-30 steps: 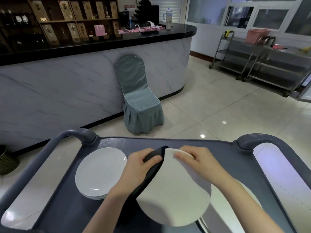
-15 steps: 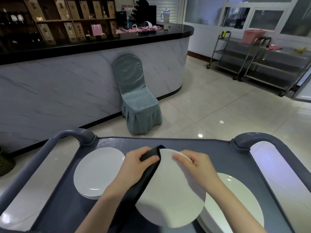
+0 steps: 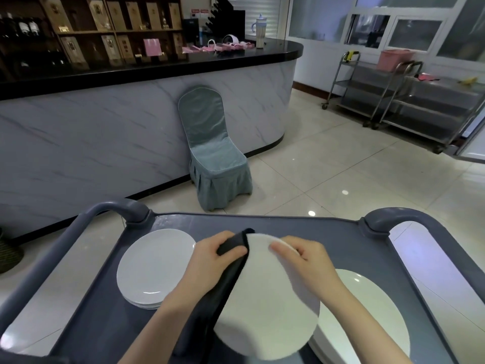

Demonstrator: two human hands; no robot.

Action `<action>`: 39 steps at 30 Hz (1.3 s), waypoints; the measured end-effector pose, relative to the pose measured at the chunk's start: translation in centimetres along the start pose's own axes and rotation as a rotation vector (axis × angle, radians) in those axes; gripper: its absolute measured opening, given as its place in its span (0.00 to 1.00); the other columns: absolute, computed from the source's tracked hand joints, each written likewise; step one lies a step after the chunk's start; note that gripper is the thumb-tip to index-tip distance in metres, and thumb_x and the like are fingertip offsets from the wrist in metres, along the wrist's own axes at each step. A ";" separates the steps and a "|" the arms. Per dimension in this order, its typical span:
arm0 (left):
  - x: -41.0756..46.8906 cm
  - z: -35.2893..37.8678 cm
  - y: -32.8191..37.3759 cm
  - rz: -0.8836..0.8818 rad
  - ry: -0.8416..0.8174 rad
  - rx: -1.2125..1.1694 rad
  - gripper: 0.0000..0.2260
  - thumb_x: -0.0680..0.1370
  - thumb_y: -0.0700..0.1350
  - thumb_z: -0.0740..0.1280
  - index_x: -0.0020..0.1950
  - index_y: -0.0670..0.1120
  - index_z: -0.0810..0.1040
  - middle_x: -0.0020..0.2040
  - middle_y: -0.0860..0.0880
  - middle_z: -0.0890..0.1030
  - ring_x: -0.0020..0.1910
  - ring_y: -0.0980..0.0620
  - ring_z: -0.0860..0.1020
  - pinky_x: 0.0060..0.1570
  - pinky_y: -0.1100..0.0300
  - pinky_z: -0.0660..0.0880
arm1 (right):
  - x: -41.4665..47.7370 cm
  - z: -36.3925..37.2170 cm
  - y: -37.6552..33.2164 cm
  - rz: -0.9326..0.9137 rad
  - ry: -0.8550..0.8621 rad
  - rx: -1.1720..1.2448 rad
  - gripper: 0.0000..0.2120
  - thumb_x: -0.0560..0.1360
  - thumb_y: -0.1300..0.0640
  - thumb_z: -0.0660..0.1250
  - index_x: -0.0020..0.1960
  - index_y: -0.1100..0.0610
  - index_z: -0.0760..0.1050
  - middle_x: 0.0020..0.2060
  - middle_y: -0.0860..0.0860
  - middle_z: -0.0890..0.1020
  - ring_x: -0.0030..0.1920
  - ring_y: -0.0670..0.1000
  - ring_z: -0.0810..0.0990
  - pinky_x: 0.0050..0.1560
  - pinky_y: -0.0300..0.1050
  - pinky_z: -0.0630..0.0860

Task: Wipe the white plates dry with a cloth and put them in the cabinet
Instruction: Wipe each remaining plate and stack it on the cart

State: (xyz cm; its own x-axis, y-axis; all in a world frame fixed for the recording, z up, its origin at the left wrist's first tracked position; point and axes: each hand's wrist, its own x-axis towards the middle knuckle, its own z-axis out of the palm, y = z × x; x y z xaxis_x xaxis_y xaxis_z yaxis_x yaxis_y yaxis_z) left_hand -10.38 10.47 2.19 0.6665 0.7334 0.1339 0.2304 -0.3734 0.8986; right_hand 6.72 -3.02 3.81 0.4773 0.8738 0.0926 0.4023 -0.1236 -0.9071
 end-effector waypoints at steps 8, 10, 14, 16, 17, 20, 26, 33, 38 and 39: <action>-0.9 1.6 -0.4 -0.223 0.359 -0.278 0.05 0.79 0.49 0.68 0.44 0.56 0.81 0.40 0.55 0.85 0.42 0.56 0.81 0.47 0.60 0.78 | -0.4 0.5 -0.3 0.102 0.488 0.399 0.21 0.79 0.55 0.68 0.29 0.57 0.69 0.28 0.47 0.66 0.31 0.46 0.63 0.30 0.37 0.63; -1.6 3.8 -0.2 -0.399 0.484 -0.537 0.05 0.80 0.49 0.67 0.47 0.52 0.82 0.45 0.52 0.86 0.47 0.50 0.82 0.51 0.49 0.80 | -0.8 3.0 -0.5 0.235 0.702 0.599 0.23 0.80 0.53 0.66 0.27 0.51 0.67 0.26 0.43 0.66 0.29 0.46 0.64 0.31 0.39 0.63; -1.5 4.7 -0.4 -0.514 0.569 -0.628 0.05 0.80 0.48 0.67 0.48 0.49 0.81 0.45 0.50 0.86 0.47 0.48 0.82 0.50 0.51 0.79 | -1.9 4.4 0.9 0.377 0.651 0.543 0.12 0.81 0.48 0.61 0.43 0.49 0.77 0.38 0.45 0.82 0.41 0.48 0.79 0.44 0.45 0.76; -1.4 3.6 -0.6 -0.463 0.536 -0.563 0.06 0.80 0.48 0.67 0.47 0.48 0.81 0.42 0.51 0.85 0.43 0.50 0.82 0.45 0.54 0.78 | -2.1 2.9 1.5 0.366 0.493 0.433 0.07 0.80 0.50 0.64 0.47 0.50 0.78 0.43 0.50 0.83 0.46 0.54 0.82 0.49 0.51 0.77; -1.3 2.9 -0.7 -0.417 0.518 -0.487 0.07 0.80 0.48 0.66 0.46 0.48 0.81 0.41 0.51 0.85 0.42 0.51 0.81 0.43 0.55 0.77 | -1.9 1.8 1.7 0.327 0.443 0.385 0.04 0.80 0.51 0.66 0.48 0.50 0.78 0.43 0.52 0.84 0.46 0.54 0.83 0.49 0.51 0.77; -0.7 1.4 -0.4 -0.199 0.390 -0.172 0.07 0.79 0.47 0.67 0.43 0.49 0.80 0.38 0.50 0.83 0.38 0.52 0.79 0.41 0.59 0.75 | -0.7 -2.0 0.7 0.135 0.284 0.226 0.03 0.78 0.54 0.70 0.50 0.47 0.79 0.39 0.56 0.84 0.39 0.50 0.80 0.45 0.45 0.74; 0.5 1.8 1.6 0.032 -0.037 0.037 0.08 0.73 0.55 0.68 0.41 0.52 0.79 0.37 0.52 0.82 0.36 0.61 0.75 0.39 0.66 0.71 | 1.1 -3.2 -2.1 -0.062 -0.210 -0.331 0.21 0.79 0.47 0.67 0.31 0.50 0.66 0.24 0.42 0.68 0.29 0.42 0.66 0.32 0.37 0.61; -1.5 4.8 -0.1 -0.334 0.466 -0.465 0.08 0.81 0.48 0.65 0.46 0.47 0.81 0.40 0.52 0.85 0.38 0.58 0.80 0.37 0.63 0.75 | -0.9 -0.3 -0.3 0.164 0.527 0.489 0.20 0.79 0.53 0.68 0.32 0.59 0.70 0.29 0.47 0.72 0.30 0.46 0.68 0.34 0.38 0.68; -0.7 4.4 -0.4 -0.450 0.525 -0.499 0.10 0.81 0.49 0.66 0.44 0.46 0.80 0.37 0.53 0.84 0.37 0.55 0.80 0.38 0.57 0.76 | -2.1 1.5 1.0 0.298 0.479 0.490 0.12 0.81 0.51 0.64 0.41 0.47 0.81 0.38 0.43 0.85 0.43 0.51 0.83 0.44 0.44 0.77; -0.5 3.6 -0.5 -0.414 0.502 -0.439 0.10 0.81 0.49 0.66 0.43 0.46 0.80 0.38 0.50 0.84 0.38 0.52 0.79 0.41 0.54 0.76 | -1.7 0.3 1.1 0.239 0.418 0.407 0.10 0.80 0.52 0.66 0.41 0.46 0.80 0.38 0.41 0.85 0.42 0.51 0.82 0.43 0.43 0.76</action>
State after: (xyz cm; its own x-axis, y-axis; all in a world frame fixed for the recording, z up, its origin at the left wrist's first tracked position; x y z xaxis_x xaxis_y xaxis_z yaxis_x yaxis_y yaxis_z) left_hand -8.25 8.25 0.16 0.1633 0.9720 -0.1690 0.0188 0.1682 0.9856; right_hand 6.08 -4.48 2.56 0.8156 0.5760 -0.0540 -0.0438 -0.0317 -0.9985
